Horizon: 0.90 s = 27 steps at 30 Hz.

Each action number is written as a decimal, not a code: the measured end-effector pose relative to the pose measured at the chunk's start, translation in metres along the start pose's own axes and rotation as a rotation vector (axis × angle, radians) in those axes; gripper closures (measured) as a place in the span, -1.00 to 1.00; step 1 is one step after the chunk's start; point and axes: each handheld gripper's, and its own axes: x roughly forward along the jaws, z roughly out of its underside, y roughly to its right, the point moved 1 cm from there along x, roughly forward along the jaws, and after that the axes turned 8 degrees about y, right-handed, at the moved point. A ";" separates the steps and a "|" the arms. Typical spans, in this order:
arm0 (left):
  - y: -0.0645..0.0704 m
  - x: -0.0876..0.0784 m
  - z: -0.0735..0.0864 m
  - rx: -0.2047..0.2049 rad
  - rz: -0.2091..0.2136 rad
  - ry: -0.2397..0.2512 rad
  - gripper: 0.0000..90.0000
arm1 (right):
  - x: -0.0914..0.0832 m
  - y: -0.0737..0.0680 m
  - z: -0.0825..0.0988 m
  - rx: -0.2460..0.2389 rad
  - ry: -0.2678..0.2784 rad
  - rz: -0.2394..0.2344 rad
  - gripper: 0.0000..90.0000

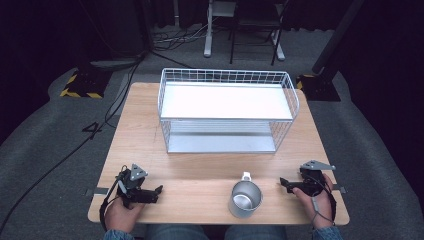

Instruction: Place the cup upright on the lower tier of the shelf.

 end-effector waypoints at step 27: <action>-0.002 0.012 -0.011 0.006 0.007 0.001 -0.99 | -0.046 -0.027 0.000 -0.100 0.143 -0.247 -0.82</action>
